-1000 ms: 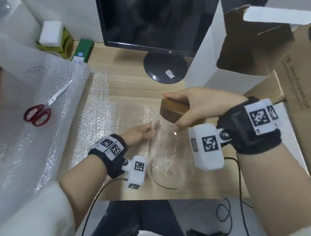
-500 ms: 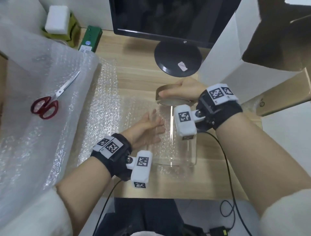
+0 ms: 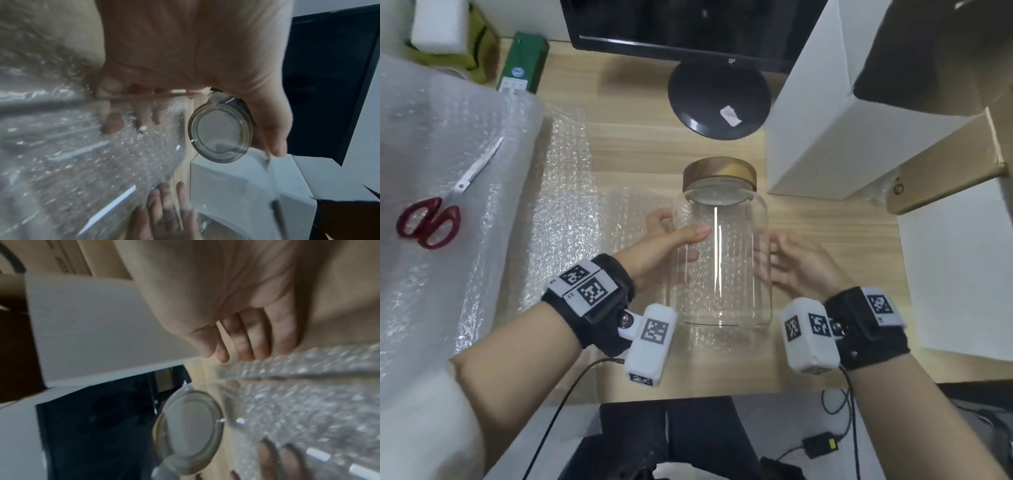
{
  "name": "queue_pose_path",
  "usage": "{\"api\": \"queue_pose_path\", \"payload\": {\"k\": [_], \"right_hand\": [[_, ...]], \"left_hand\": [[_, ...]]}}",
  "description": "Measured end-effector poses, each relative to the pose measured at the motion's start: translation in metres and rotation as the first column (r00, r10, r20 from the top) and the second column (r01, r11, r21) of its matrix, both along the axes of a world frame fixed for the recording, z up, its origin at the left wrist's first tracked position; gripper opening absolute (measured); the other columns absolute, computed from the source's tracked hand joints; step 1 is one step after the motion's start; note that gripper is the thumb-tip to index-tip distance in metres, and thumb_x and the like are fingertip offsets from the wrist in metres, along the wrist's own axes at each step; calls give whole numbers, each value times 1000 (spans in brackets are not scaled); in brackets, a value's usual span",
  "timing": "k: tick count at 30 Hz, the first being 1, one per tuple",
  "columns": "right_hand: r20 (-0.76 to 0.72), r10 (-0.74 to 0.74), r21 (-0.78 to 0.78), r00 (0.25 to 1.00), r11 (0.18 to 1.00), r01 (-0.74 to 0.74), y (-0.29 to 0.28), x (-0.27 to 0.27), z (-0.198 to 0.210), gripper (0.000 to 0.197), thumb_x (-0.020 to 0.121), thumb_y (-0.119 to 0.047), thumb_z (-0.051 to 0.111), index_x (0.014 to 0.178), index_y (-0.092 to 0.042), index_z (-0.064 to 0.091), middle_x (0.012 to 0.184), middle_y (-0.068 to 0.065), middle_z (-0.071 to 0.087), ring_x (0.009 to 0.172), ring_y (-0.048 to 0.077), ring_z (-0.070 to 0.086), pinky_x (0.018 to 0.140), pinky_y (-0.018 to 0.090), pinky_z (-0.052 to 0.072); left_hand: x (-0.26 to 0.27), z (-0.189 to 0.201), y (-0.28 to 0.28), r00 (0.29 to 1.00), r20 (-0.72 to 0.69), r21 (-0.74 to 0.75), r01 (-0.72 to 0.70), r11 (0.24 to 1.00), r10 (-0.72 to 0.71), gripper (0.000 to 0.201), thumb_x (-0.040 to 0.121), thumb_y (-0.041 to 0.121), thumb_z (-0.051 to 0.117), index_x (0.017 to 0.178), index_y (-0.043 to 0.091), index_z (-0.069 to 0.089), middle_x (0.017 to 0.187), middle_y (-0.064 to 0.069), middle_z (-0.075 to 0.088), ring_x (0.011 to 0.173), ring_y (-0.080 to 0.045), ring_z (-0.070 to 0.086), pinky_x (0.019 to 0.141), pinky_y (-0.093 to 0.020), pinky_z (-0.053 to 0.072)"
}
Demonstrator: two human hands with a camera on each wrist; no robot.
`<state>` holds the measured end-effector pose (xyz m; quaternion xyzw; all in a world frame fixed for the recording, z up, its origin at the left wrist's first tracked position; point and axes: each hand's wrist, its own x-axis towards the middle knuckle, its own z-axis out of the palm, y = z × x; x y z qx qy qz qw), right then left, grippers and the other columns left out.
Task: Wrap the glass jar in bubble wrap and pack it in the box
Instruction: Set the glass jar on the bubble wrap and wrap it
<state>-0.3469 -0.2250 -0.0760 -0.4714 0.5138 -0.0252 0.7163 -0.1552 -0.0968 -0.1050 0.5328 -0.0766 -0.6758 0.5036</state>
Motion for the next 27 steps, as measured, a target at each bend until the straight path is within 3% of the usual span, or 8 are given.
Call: {"api": "queue_pose_path", "payload": {"k": [5,8,10,14,19,21,23,27], "right_hand": [[-109,17,-40,994,999,-21,5,-5,-15,24,92,-6,50,113,1,58,99,15,67,97,30,65,90,43,53],[-119,56,30,991,998,-52,0,0,-17,10,88,0,54,92,2,63,81,13,67,74,24,66,72,33,58],[-125,128,52,984,991,-123,-1,2,-16,8,86,1,56,88,2,65,69,8,68,58,17,65,56,26,59],[-167,283,14,944,958,-285,1,1,-21,8,83,-6,64,75,-6,66,51,2,64,38,8,56,39,15,45],[-208,282,-61,937,952,-300,5,-5,-28,8,85,-5,61,88,-6,69,50,0,60,37,4,50,39,13,42],[-178,223,-42,958,971,-234,6,-7,-25,8,86,-3,59,85,-5,67,49,0,57,36,4,49,38,13,42],[-120,144,-12,982,989,-147,5,-11,-21,14,88,-1,55,77,-7,62,58,4,55,42,8,52,42,15,45],[-4,55,13,998,998,-55,3,-24,-13,14,86,-8,59,72,-11,62,72,4,63,68,19,59,76,32,53]], "left_hand": [[0,3,3,1000,17,-10,0,1000,0,105,25,50,90,108,41,27,107,-1,51,87,-19,55,69,-36,50],[0,6,3,999,41,-25,27,999,-26,104,24,53,89,108,41,28,110,-2,50,87,-18,56,69,-36,51],[1,8,3,999,37,-36,39,999,-37,106,24,53,89,109,40,27,108,-1,50,84,-17,57,68,-35,52],[2,8,5,999,19,-42,35,999,-34,105,25,51,90,109,41,28,104,-1,53,82,-17,58,66,-35,52],[-1,13,9,1000,24,-35,17,999,-17,84,42,38,85,106,43,31,103,-2,52,82,-18,56,71,-39,49],[-2,15,11,1000,9,-23,-10,1000,10,74,47,36,78,105,43,32,102,-3,52,82,-20,55,72,-41,47],[-1,15,15,1000,17,-10,-26,1000,26,78,45,36,81,106,41,33,101,-3,53,81,-21,55,72,-41,47],[0,16,18,1000,-5,-12,10,1000,-10,101,27,45,91,109,37,33,101,-1,54,80,-20,57,72,-40,49]]}}
